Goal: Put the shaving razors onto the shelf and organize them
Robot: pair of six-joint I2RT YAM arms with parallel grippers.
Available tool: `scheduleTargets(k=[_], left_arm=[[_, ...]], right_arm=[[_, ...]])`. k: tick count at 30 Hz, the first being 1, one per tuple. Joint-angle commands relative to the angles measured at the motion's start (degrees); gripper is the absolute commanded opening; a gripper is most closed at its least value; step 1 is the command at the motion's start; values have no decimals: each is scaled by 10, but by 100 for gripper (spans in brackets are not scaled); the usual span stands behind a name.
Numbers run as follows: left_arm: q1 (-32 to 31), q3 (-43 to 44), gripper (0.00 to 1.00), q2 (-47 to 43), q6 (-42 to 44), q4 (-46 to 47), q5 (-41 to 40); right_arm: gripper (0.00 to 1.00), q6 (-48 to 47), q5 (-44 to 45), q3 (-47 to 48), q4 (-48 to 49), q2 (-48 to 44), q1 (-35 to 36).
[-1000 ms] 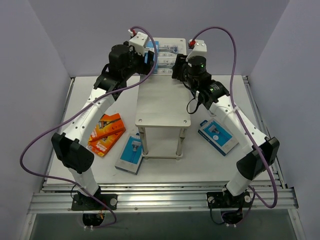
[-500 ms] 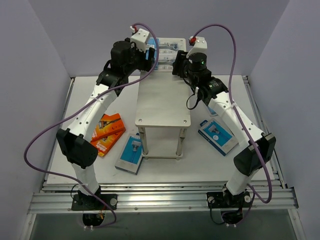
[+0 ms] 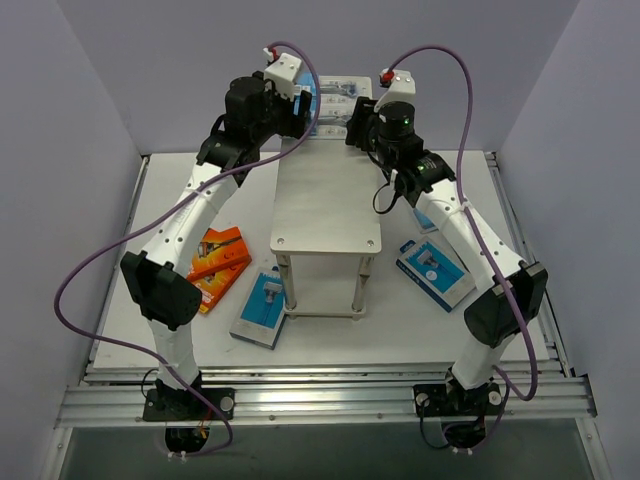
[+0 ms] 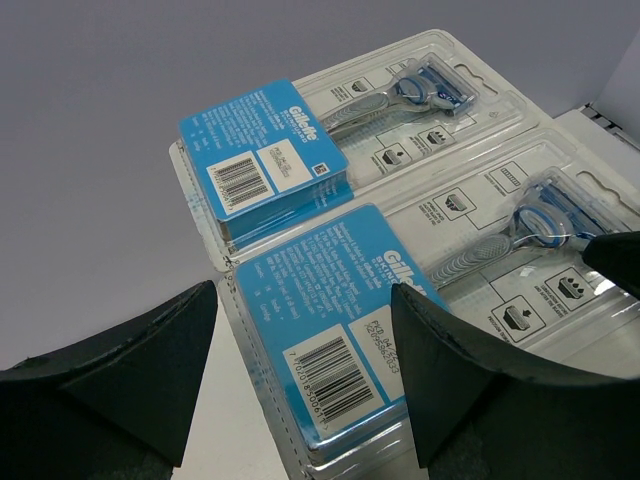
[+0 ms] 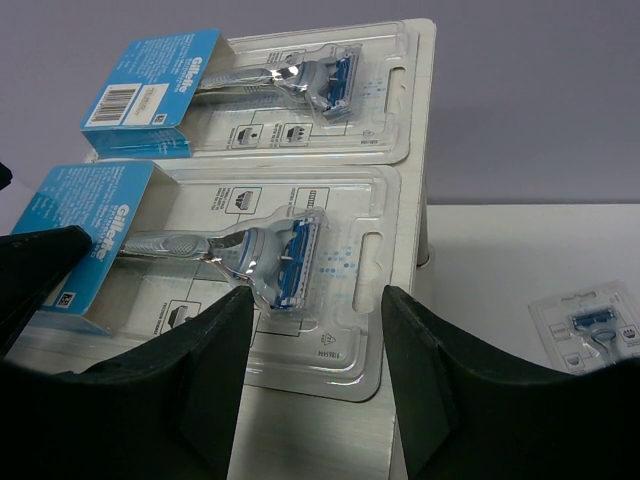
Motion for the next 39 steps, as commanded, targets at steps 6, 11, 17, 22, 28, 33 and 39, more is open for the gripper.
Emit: scheduleTargets(k=[6, 11, 17, 22, 28, 33, 39], left_arm=[[8, 19, 79, 24, 12, -45, 1], [13, 25, 79, 30, 8, -47, 1], [15, 37, 80, 34, 7, -49, 1], [16, 39, 80, 32, 7, -51, 1], [16, 36, 80, 24, 3, -52, 1], [15, 35, 80, 14, 0, -52, 1], [15, 39, 80, 7, -2, -52, 1]], right_arm=[[49, 12, -4, -4, -87, 43, -17], [49, 12, -8, 5, -87, 50, -19], [49, 13, -10, 8, -88, 50, -19], [49, 14, -9, 8, -90, 44, -19], [52, 14, -8, 7, -92, 37, -19], [54, 14, -8, 7, -94, 31, -19], [54, 12, -4, 7, -97, 23, -20]])
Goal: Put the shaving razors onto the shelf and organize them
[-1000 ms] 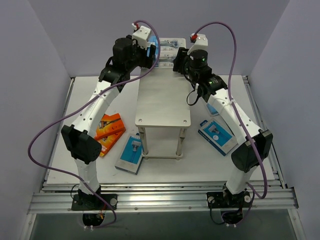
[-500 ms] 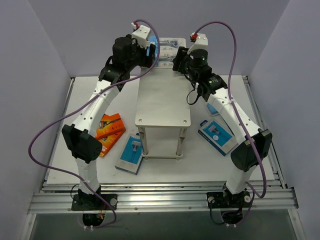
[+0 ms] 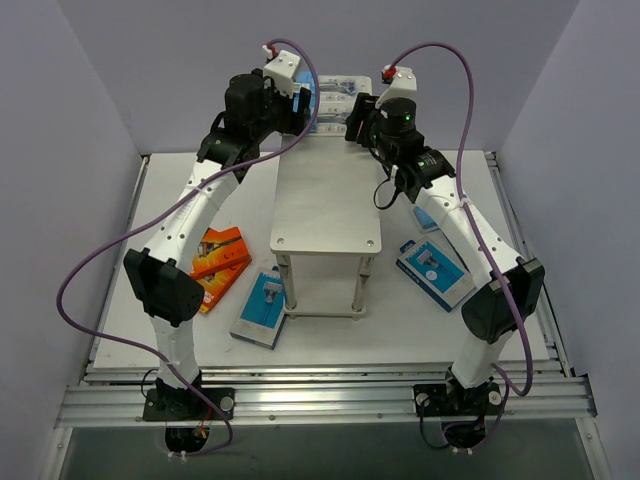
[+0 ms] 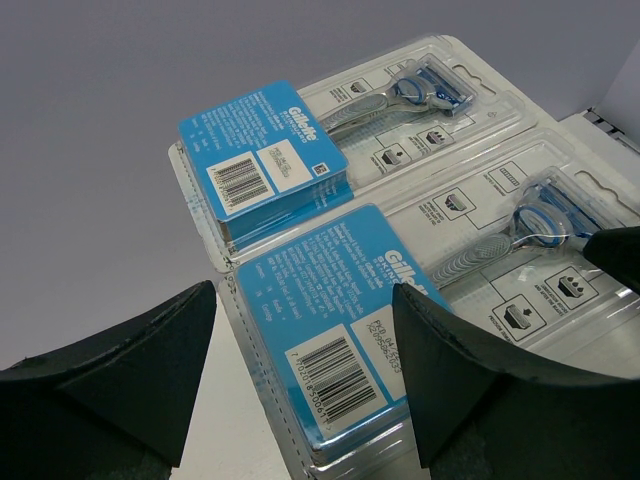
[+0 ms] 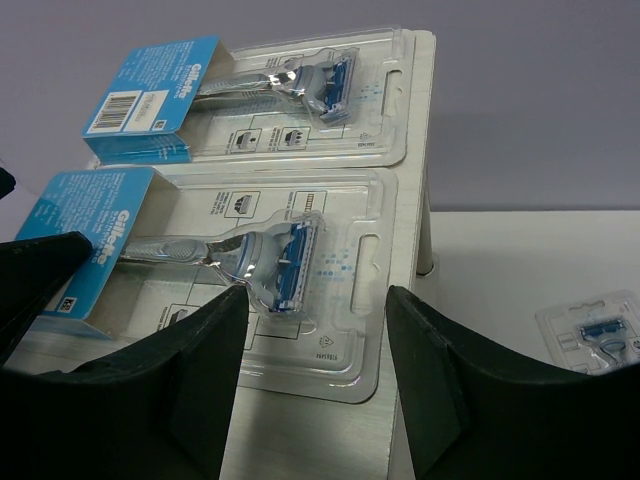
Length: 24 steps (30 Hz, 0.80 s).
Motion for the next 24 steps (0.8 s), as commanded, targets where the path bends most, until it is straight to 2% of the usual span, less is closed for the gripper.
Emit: scheduleTargets(k=[1, 24], left_arm=[[8, 15, 80, -12, -1, -48, -5], [8, 92, 81, -5, -8, -74, 8]], right_arm=[[54, 7, 10, -14, -103, 3, -9], [55, 7, -2, -17, -104, -27, -20]])
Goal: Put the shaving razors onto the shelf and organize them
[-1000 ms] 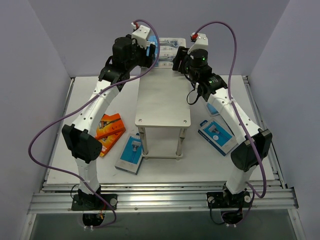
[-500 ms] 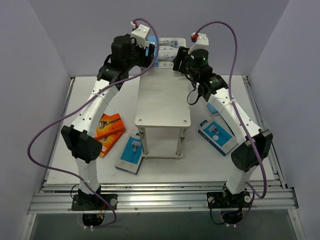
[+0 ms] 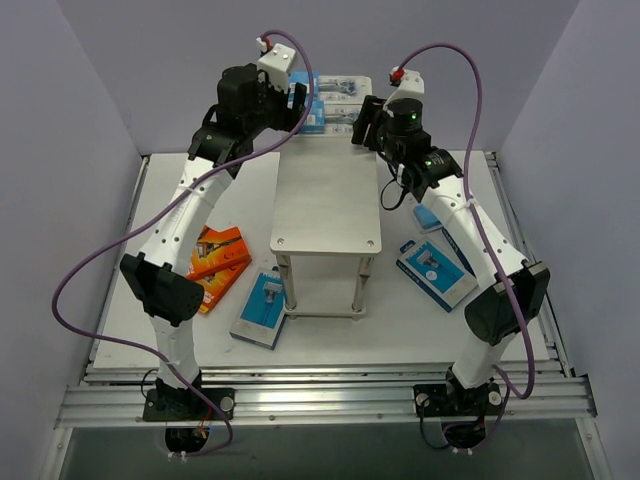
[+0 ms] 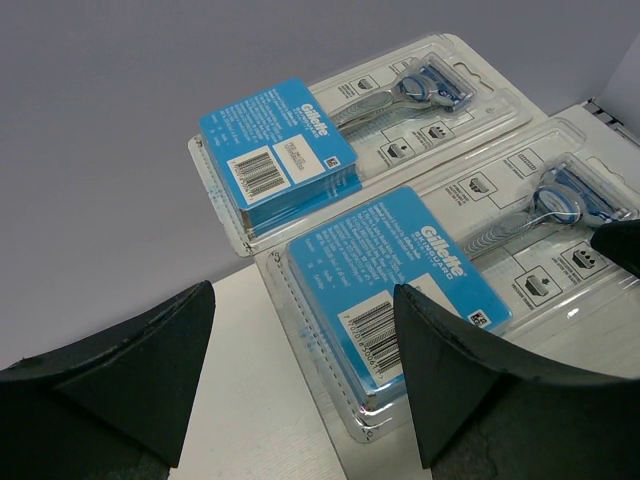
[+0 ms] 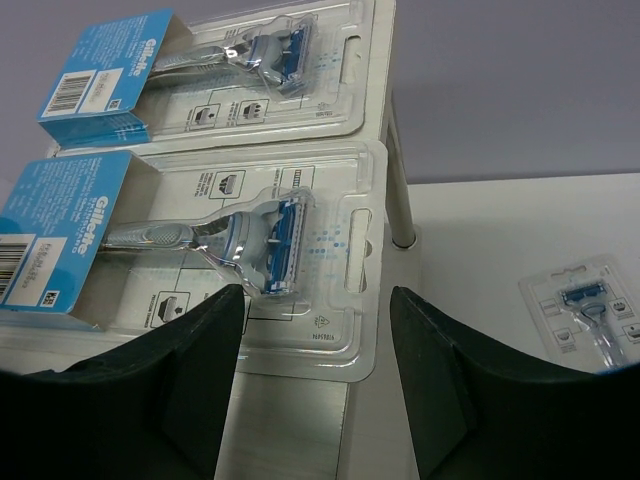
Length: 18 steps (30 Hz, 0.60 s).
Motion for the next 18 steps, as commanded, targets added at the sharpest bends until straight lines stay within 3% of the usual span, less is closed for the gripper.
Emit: scheduleTargets(k=[1, 18], left_arm=[[3, 31, 81, -10, -7, -2, 7], [3, -28, 81, -87, 5, -13, -28]], right_arm=[[56, -8, -1, -14, -60, -16, -5], [56, -4, -13, -8, -65, -22, -4]])
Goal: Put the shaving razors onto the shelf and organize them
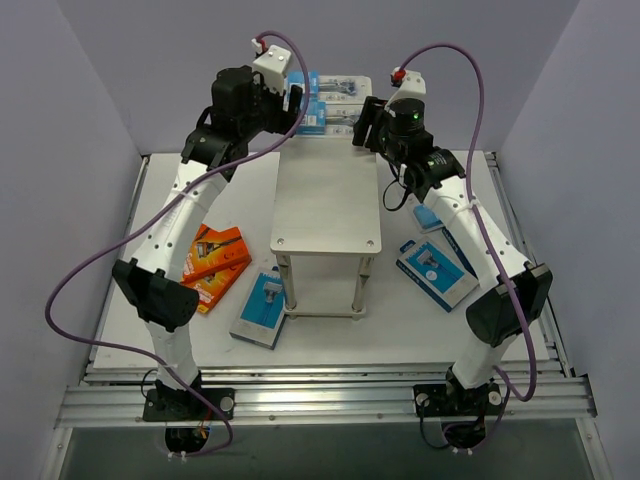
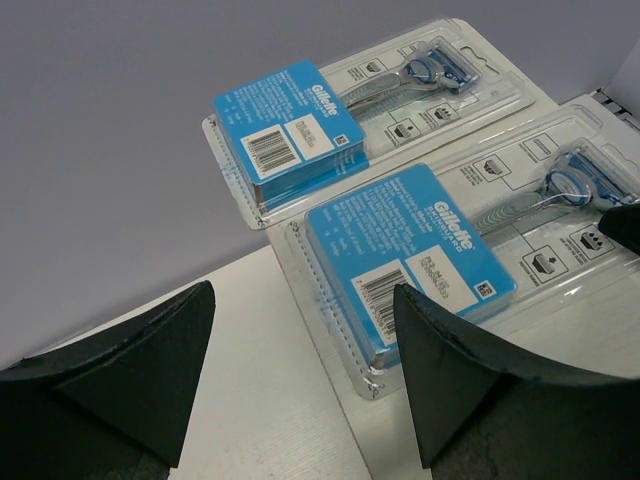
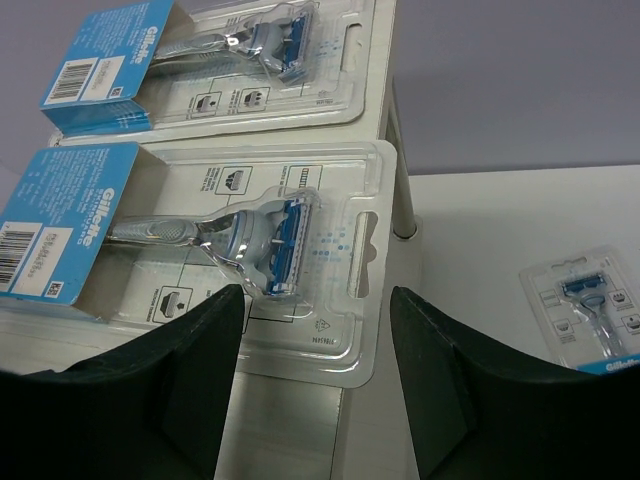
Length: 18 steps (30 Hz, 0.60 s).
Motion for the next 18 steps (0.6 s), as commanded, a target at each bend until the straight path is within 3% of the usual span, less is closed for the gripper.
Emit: scheduleTargets(k=[1, 5, 9, 18], left_arm=[[3, -16, 81, -68, 4, 3, -21], [3, -71, 81, -119, 5, 6, -54], [4, -207, 81, -219, -14, 63, -95], [4, -404, 81, -357, -26, 82, -117]], right_arm=[[55, -6, -5, -6, -48, -12, -2], [50, -6, -6, -3, -51, -10, -1], [45, -9, -2, -3, -49, -12, 2], [34, -9, 15, 8, -58, -6, 12]])
